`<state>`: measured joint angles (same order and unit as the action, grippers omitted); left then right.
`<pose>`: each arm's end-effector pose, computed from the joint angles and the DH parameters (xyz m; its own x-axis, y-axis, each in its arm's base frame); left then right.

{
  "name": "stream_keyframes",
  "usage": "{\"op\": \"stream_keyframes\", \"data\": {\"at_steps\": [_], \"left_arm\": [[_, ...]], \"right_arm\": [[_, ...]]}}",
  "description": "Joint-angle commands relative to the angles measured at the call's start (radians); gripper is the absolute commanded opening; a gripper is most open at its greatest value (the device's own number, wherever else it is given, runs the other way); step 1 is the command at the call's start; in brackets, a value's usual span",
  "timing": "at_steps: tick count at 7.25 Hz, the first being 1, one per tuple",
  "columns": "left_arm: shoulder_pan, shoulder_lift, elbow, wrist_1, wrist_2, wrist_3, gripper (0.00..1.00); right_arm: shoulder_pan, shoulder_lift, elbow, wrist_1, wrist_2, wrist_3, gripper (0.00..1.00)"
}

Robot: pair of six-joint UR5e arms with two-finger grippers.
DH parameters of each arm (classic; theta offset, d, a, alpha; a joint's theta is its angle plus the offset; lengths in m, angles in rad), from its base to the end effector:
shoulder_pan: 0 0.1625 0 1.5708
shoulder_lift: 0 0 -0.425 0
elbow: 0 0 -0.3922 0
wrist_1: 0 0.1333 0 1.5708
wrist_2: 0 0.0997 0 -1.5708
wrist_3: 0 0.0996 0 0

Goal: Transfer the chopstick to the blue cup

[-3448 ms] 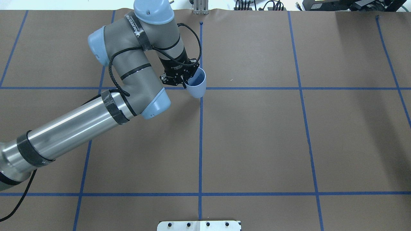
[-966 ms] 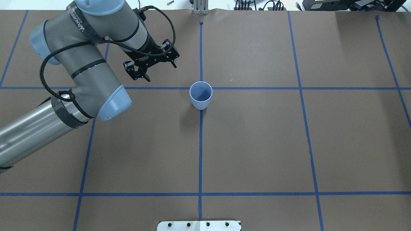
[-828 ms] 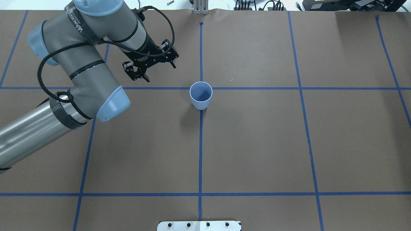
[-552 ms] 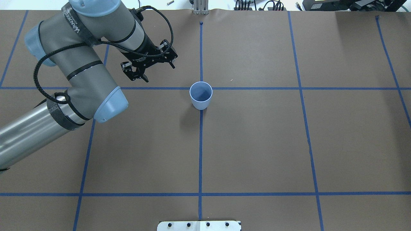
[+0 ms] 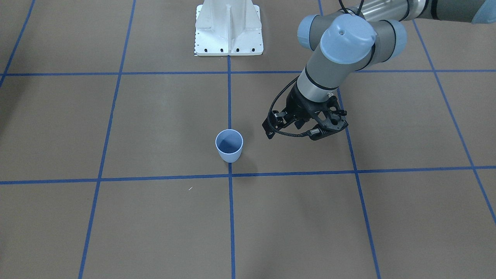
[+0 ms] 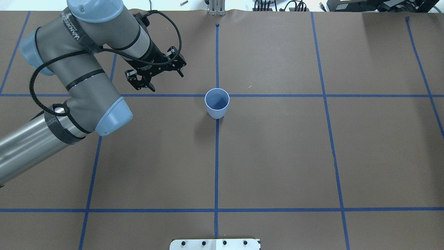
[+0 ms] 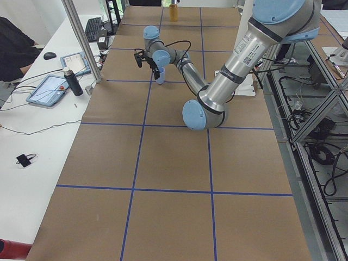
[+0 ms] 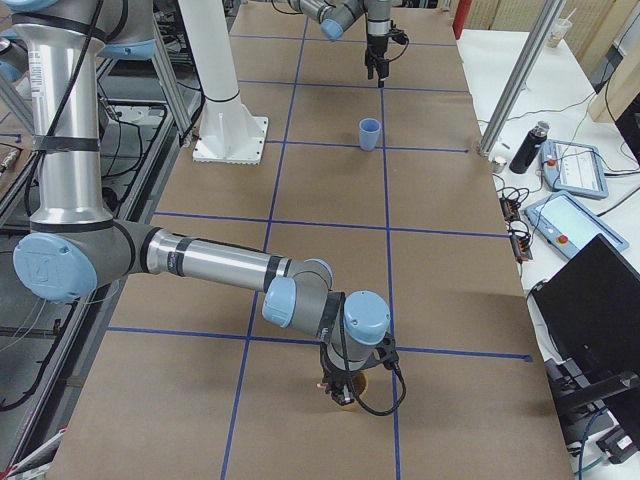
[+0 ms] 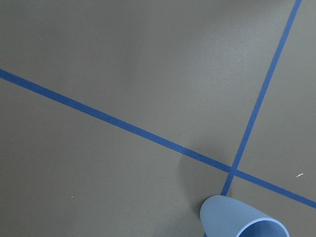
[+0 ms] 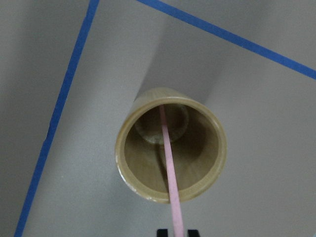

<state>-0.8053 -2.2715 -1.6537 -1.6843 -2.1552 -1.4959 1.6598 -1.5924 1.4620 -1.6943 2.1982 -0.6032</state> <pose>0.4140 -0.5438 0.1844 0.4537 -0.3821 -0.8051 0.2694 0.9200 -0.2847 0.1151 -0.4475 0.7415 0.7021 -0.3667 0.6104 0.3791 0.9181 0.1155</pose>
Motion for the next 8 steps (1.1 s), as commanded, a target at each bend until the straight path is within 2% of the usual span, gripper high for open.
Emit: {"op": "stream_keyframes", "data": {"at_steps": [1, 5, 7, 8], "left_arm": [[0.0, 0.006, -0.024, 0.001, 0.002, 0.0, 0.97], [0.0, 0.004, -0.04, 0.002, 0.002, -0.001, 0.97], [-0.002, 0.006, -0.051, 0.002, 0.002, -0.001, 0.97], [-0.003, 0.006, -0.052, 0.002, 0.002, -0.001, 0.97]], "right_arm": [[0.0, 0.0, 0.0, -0.014, 0.0, -0.035, 0.0], [0.017, 0.017, 0.029, -0.123, -0.003, -0.063, 0.0], [0.061, 0.127, 0.029, -0.271, -0.041, -0.117, 0.0], [0.099, 0.225, 0.029, -0.397, -0.117, -0.179, 0.0]]}}
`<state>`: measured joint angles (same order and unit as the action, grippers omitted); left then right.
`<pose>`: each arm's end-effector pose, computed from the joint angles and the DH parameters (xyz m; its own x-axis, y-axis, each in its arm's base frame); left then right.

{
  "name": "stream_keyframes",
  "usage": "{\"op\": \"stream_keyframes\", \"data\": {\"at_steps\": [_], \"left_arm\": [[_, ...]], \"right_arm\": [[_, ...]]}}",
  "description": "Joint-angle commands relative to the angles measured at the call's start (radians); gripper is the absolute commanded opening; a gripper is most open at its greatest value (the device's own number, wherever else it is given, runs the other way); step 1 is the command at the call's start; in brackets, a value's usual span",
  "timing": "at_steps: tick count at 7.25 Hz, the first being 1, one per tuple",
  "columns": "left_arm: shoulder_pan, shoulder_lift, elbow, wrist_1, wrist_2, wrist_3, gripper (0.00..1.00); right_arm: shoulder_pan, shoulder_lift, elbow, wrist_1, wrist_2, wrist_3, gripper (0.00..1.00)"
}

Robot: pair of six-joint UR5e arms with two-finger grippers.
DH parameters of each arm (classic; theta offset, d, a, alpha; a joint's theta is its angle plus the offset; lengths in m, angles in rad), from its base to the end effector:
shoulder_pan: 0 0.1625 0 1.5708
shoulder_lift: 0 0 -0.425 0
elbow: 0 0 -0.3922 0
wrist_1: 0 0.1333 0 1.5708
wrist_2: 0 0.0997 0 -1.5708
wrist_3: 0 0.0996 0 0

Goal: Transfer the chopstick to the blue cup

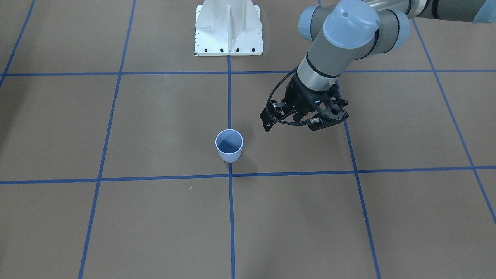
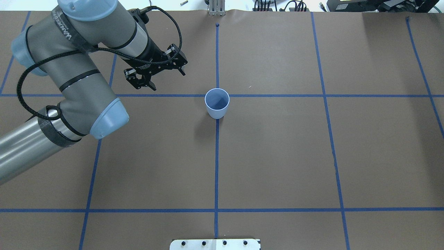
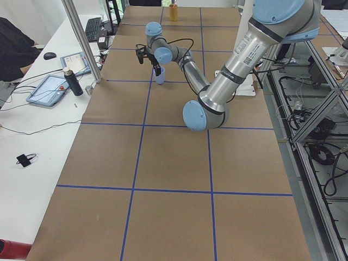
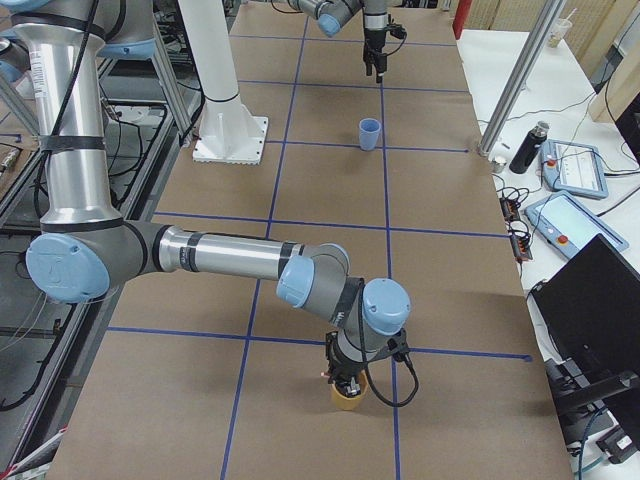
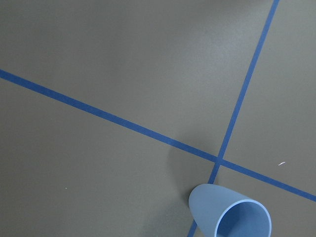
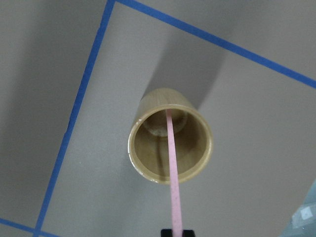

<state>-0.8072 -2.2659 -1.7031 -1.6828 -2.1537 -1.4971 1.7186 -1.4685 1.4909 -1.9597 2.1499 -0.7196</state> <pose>0.4022 -0.5336 0.1688 0.4289 -0.3591 -0.8289 0.2649 0.9273 -0.2646 0.1514 -0.4817 0.6900 0.6915 -0.3700 0.6204 0.4232 0.9035 0.0672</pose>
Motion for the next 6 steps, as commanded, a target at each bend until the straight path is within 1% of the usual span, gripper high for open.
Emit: {"op": "stream_keyframes", "data": {"at_steps": [1, 3, 5, 6], "left_arm": [[-0.001, 0.0, -0.003, 0.0, -0.002, 0.0, 0.97], [-0.001, 0.0, -0.004, -0.002, -0.003, 0.0, 0.97], [-0.001, 0.031, -0.047, 0.0, -0.003, 0.0, 0.97], [-0.004, 0.051, -0.071, -0.001, -0.005, 0.002, 0.97]], "right_arm": [[0.068, 0.164, 0.002, -0.221, -0.109, -0.098, 0.0], [0.09, 0.177, 0.032, -0.235, -0.117, -0.107, 0.0], [0.111, 0.171, 0.142, -0.24, -0.104, -0.097, 0.0], [0.108, 0.178, 0.19, -0.232, -0.029, -0.078, 0.0]]}}
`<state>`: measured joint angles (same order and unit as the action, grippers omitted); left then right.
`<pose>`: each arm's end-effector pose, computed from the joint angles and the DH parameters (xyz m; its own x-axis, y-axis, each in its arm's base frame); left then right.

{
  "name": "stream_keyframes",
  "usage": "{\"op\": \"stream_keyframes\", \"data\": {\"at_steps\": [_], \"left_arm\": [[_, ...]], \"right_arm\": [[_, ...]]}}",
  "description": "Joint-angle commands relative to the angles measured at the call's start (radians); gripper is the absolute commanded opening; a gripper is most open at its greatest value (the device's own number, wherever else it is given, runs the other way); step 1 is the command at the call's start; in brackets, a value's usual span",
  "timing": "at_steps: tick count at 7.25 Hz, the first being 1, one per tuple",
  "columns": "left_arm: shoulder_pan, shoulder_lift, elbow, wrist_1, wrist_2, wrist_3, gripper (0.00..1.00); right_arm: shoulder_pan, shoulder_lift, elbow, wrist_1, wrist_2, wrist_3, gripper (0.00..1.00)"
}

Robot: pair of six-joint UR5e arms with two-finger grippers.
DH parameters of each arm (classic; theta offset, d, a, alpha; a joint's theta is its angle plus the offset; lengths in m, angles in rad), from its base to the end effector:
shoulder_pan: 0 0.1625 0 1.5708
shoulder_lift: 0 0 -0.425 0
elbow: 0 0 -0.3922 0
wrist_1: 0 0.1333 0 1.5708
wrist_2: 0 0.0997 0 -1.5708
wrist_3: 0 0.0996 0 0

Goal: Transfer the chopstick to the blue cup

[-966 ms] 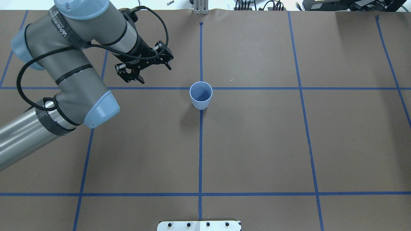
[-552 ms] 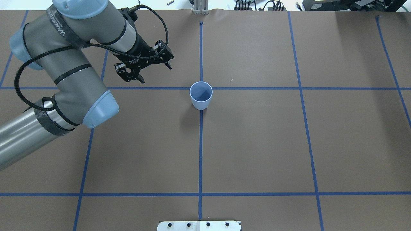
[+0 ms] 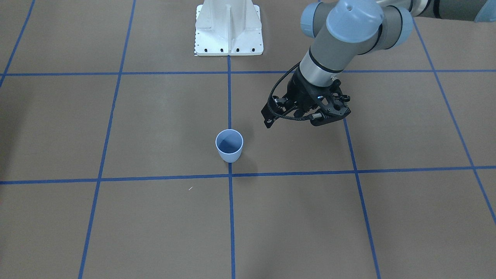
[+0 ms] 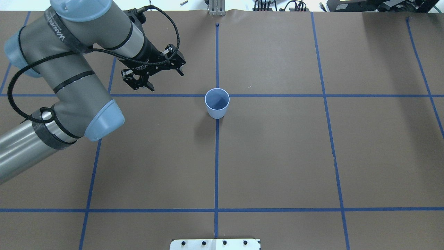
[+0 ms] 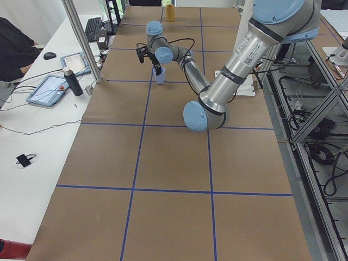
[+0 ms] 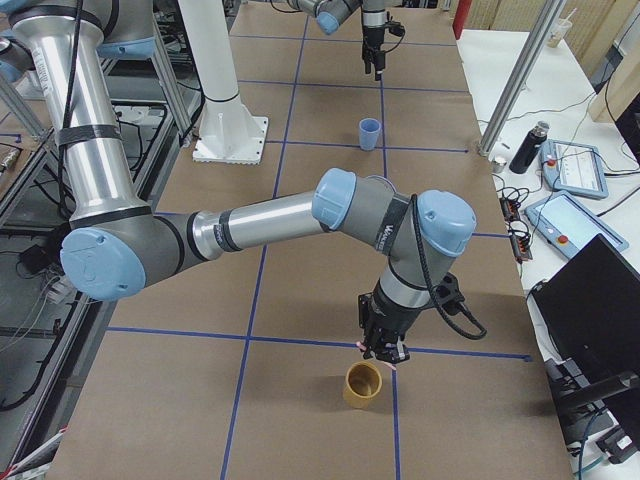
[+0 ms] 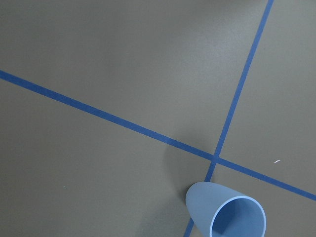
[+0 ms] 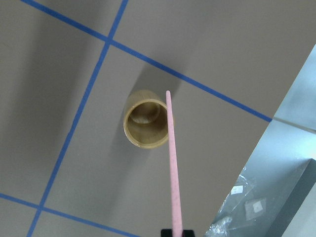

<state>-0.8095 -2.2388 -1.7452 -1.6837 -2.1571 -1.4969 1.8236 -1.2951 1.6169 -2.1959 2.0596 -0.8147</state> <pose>0.3915 -0.5242 0.1700 0.4187 -0.3503 -0.8378 0.2612 0.9301 -0.2583 0.2230 -0.5173 0.5611 0.7361 -0.4276 0.5248 0.4326 0.8934 0.1211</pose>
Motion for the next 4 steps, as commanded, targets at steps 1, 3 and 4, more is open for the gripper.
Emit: {"op": "stream_keyframes", "data": {"at_steps": [1, 3, 4], "left_arm": [[-0.019, 0.039, -0.033, -0.001, -0.021, 0.001, 0.97], [-0.091, 0.07, -0.045, 0.001, -0.075, 0.071, 0.97], [-0.132, 0.135, -0.077, 0.001, -0.096, 0.142, 0.97]], "right_arm": [[-0.016, 0.041, 0.063, 0.036, 0.142, 0.134, 0.0], [-0.137, 0.15, 0.069, 0.064, 0.247, 0.416, 0.0], [-0.229, 0.205, 0.087, 0.091, 0.292, 0.616, 0.0]]}}
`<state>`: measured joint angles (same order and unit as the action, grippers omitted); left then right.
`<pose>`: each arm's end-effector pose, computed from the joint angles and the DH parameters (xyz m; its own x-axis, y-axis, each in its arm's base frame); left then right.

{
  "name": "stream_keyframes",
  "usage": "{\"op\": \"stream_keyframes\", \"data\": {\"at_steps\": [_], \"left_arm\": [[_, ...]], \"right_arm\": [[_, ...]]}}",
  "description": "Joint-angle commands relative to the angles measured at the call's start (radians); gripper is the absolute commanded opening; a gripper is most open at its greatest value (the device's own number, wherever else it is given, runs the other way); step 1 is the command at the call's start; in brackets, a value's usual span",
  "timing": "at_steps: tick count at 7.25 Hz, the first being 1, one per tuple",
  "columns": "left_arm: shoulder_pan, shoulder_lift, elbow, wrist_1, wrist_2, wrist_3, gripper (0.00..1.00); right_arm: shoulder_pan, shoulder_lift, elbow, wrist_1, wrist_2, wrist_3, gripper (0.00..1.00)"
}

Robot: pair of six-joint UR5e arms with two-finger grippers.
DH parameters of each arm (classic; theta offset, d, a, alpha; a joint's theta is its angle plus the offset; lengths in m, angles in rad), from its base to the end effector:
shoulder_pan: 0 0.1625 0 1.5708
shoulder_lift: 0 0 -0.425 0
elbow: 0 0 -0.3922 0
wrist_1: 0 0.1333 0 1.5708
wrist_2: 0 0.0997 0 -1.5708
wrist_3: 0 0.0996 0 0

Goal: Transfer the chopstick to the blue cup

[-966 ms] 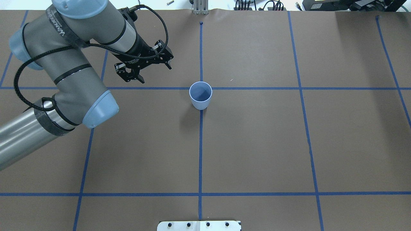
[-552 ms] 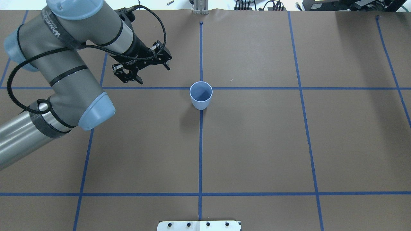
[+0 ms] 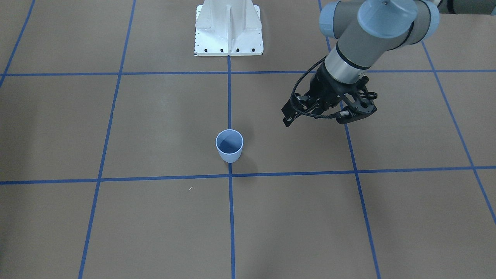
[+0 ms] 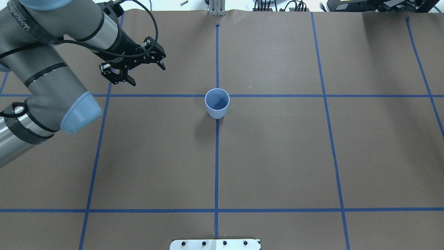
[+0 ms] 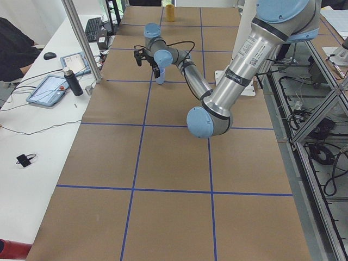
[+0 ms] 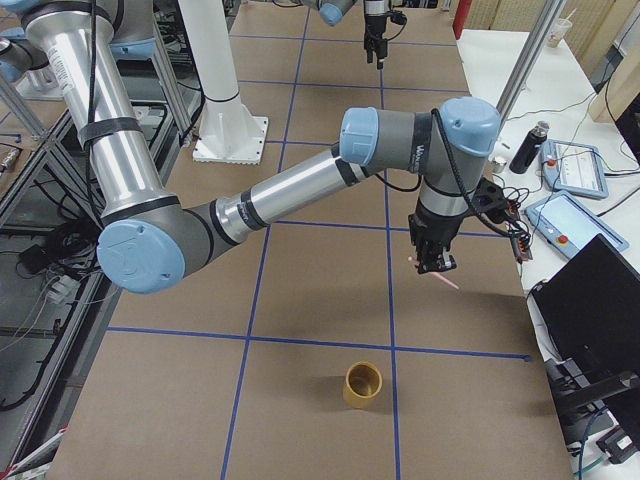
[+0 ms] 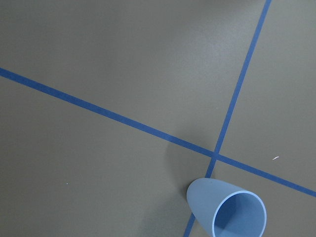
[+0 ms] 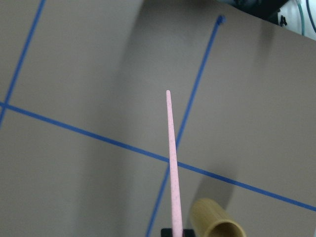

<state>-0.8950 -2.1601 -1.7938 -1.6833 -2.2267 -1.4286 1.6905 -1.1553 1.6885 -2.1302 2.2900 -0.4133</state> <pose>0.3369 -0.5362 0.1990 0.4172 -0.3408 -0.8425 0.2572 0.9334 -0.2503 0.1397 -0.5946 0.4295 0.7301 -0.3007 0.6136 0.1899 0.9519 0.2405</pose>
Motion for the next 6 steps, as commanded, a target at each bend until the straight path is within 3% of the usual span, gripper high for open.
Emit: {"op": "stream_keyframes", "data": {"at_steps": [1, 4, 6], "left_arm": [[-0.105, 0.1, -0.035, 0.001, -0.072, 0.153, 0.97], [-0.256, 0.227, -0.03, 0.001, -0.149, 0.42, 0.97], [-0.33, 0.307, -0.027, 0.001, -0.18, 0.59, 0.97]], "right_arm": [[-0.203, 0.093, 0.064, 0.082, 0.081, 0.468, 0.0], [-0.466, 0.227, 0.15, 0.121, 0.085, 0.946, 0.0], [-0.617, 0.384, 0.158, 0.119, 0.074, 1.283, 0.0]]}}
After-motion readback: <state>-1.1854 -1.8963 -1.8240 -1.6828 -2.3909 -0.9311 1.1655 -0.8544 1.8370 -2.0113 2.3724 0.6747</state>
